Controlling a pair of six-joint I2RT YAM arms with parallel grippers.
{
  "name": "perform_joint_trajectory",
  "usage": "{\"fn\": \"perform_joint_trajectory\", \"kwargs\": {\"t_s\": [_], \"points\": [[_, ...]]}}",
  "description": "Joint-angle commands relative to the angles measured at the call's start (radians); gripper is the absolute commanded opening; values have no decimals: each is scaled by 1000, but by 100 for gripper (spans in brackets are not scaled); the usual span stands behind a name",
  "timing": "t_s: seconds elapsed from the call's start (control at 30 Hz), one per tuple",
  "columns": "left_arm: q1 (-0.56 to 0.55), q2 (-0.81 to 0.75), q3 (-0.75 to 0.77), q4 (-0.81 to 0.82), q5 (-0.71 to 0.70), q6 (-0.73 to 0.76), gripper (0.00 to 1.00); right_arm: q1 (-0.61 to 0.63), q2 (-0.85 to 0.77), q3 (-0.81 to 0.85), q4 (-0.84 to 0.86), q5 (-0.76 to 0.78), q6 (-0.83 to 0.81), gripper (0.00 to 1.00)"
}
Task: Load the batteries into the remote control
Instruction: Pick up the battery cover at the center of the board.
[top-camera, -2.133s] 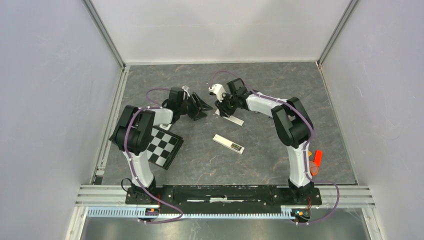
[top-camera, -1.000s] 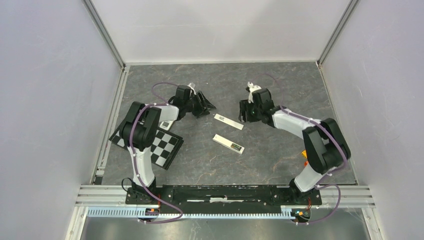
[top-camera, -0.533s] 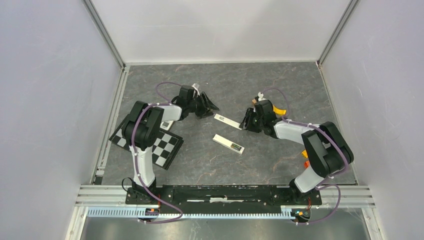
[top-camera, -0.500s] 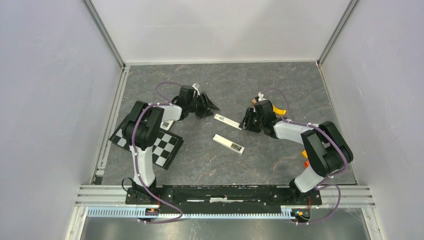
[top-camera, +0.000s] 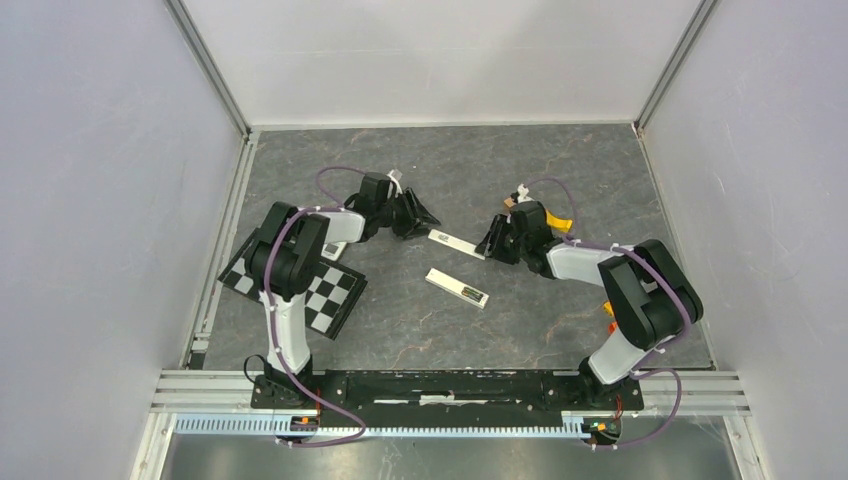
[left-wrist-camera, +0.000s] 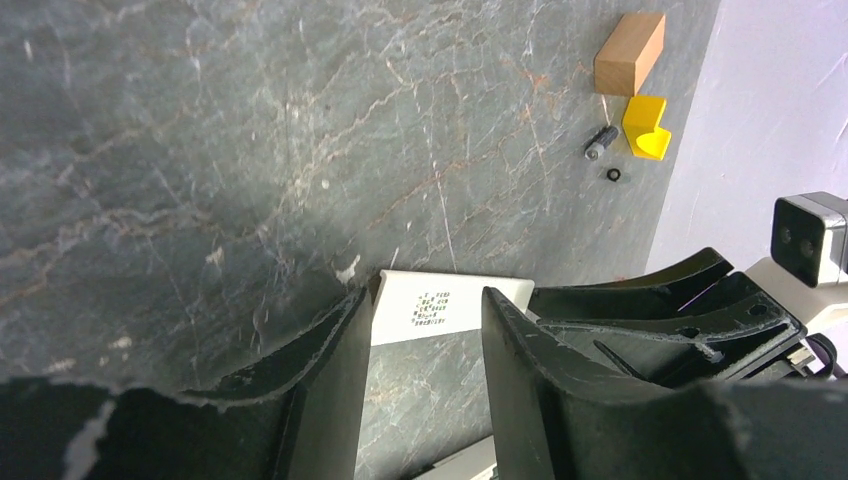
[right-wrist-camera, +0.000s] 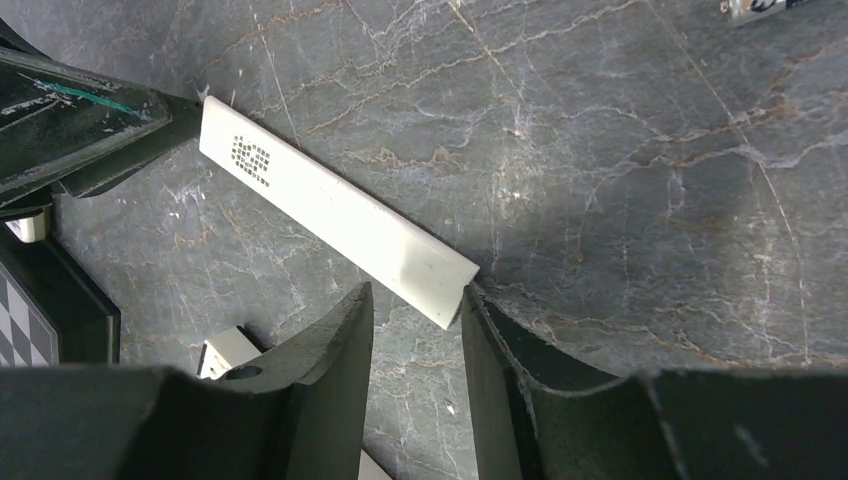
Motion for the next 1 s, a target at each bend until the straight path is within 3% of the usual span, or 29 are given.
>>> {"fn": "perform_joint_trajectory", "kwargs": {"t_s": [0.0, 0.97], "points": [[-41, -64, -44, -52, 68, -42, 50, 7, -41, -25, 43, -47, -10, 42], [-229, -364, -260, -122, -6, -129, 48, 6, -240, -177, 16, -146, -84, 44]]}}
